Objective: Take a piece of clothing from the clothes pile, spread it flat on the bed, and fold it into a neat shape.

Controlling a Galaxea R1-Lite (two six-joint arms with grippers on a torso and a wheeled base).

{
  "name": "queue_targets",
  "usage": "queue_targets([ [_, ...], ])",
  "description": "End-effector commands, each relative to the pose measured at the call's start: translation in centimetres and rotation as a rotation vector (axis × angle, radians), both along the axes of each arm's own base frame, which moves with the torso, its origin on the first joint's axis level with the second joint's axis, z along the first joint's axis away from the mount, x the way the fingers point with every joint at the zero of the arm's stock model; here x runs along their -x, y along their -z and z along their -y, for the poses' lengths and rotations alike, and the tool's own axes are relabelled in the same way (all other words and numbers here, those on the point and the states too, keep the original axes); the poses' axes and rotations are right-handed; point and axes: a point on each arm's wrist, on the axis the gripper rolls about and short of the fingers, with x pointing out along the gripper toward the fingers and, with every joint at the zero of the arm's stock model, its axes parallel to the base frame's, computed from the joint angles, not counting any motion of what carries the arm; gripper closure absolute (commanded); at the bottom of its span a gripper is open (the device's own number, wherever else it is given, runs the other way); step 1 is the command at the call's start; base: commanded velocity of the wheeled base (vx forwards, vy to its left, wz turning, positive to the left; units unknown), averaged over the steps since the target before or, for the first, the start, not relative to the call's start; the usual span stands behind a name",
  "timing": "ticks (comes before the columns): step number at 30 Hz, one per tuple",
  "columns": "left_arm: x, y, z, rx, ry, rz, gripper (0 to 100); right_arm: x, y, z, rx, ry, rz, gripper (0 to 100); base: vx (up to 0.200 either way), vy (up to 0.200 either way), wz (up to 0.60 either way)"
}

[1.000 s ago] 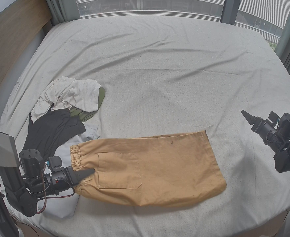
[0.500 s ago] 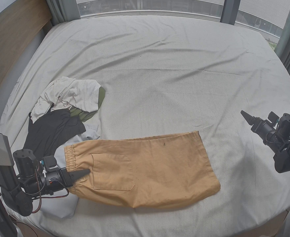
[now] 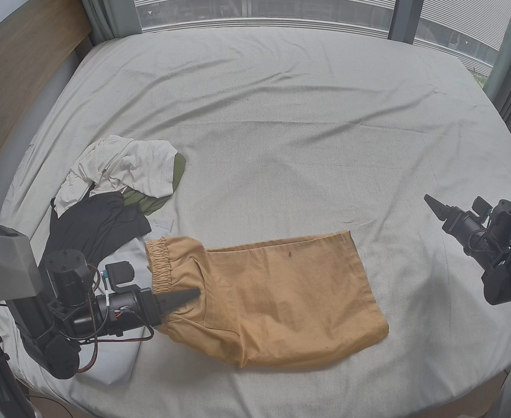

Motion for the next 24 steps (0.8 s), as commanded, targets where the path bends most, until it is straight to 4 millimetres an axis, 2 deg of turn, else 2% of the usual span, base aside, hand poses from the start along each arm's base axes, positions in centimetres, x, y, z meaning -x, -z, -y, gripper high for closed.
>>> queue_targets([
  [1,-0.2,-0.6,2.1,0.027,0.067,0.025,100,0.0,0.1,0.0,0.000,-0.001,-0.002,0,0.000,0.000,0.00],
  [10,-0.6,-1.3,5.5,0.069,0.161,0.051,100,0.0,0.1,0.0,-0.001,-0.001,-0.003,0,0.000,0.000,0.00],
  [24,-1.7,-0.9,9.8,0.100,0.232,0.082,100,0.0,0.2,-0.4,-0.001,-0.012,-0.008,0,0.000,0.000,0.00],
])
